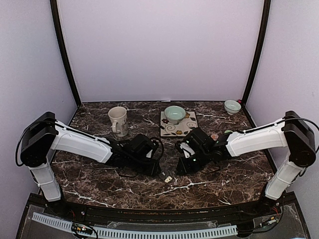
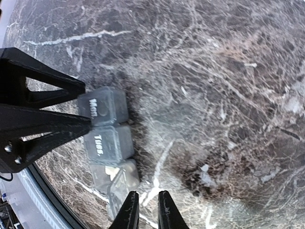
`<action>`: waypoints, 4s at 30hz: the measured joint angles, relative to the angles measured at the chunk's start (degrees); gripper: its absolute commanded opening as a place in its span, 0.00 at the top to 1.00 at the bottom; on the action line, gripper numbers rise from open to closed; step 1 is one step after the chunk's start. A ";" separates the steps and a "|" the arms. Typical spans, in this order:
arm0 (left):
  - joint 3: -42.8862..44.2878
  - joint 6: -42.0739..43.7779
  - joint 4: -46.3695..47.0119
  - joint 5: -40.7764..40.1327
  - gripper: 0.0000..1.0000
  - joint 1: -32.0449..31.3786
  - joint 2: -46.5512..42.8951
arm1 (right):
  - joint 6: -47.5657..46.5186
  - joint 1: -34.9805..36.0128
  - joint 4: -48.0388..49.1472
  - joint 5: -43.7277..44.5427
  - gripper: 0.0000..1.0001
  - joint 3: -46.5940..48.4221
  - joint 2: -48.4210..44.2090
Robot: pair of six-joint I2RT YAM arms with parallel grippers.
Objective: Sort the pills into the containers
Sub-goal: Hold the pill container at the center of the board, then close the lid of the pill container on the pill container.
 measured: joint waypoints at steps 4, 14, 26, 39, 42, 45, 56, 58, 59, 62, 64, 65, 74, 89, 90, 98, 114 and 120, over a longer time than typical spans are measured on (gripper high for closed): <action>0.35 0.02 -0.22 0.02 0.59 0.00 0.17 | 0.00 0.22 0.46 -0.52 0.83 0.61 0.46; 1.42 0.15 -0.76 0.02 0.59 0.00 0.87 | -0.52 1.55 0.63 -2.80 0.67 2.10 2.27; 2.58 0.39 -0.83 0.26 0.61 0.00 1.75 | -1.09 1.86 0.57 -4.96 0.61 2.23 3.98; 2.58 0.42 -0.85 0.42 0.62 0.00 1.77 | -1.31 2.16 0.55 -6.23 0.61 4.07 7.08; 2.58 0.42 -0.83 0.44 0.63 0.00 1.77 | -1.31 2.29 0.55 -6.38 0.61 4.42 7.41; 2.58 0.42 -0.83 0.48 0.64 0.00 1.77 | -1.29 2.58 0.17 -6.36 0.61 5.09 7.98; 2.58 0.39 -0.83 0.68 0.66 0.00 1.77 | -0.52 3.52 -0.63 -6.16 0.61 6.93 9.73; 2.58 0.39 -0.83 0.74 0.66 0.00 1.77 | -0.35 3.58 -0.61 -6.05 0.61 6.93 9.77; 2.58 0.39 -0.83 0.81 0.66 0.00 1.77 | -0.22 3.63 -0.61 -6.01 0.62 6.95 9.81; 2.58 0.39 -0.83 0.85 0.66 0.02 1.77 | 0.04 3.69 -0.63 -5.81 0.63 7.08 9.99; 2.58 0.39 -0.83 0.87 0.66 0.02 1.77 | 0.24 3.69 -0.70 -5.70 0.63 7.17 10.08; 2.58 0.39 -0.83 0.87 0.66 0.02 1.77 | 0.35 3.69 -0.68 -5.64 0.64 7.17 10.10; 2.58 0.35 -0.87 1.33 0.67 0.09 1.77 | 1.40 3.69 -0.52 -5.70 0.68 7.28 10.49; 2.58 0.07 -1.22 1.09 0.50 0.37 1.64 | 2.60 3.69 0.37 -6.32 0.69 7.17 10.62; 2.58 -0.04 -1.25 0.74 0.44 0.37 1.60 | 2.60 3.69 0.50 -6.38 0.69 7.17 10.64; 2.14 -1.99 -1.31 -0.66 0.19 0.50 -0.20 | 2.54 3.76 4.33 -9.75 0.74 6.64 11.87; -15.58 -13.35 4.79 -3.23 0.20 0.63 -17.68 | 5.38 1.66 10.86 -16.26 0.79 3.32 11.85; -18.25 -13.86 7.21 -3.04 0.20 0.63 -20.33 | 5.03 -0.11 9.14 -19.02 0.80 3.39 11.80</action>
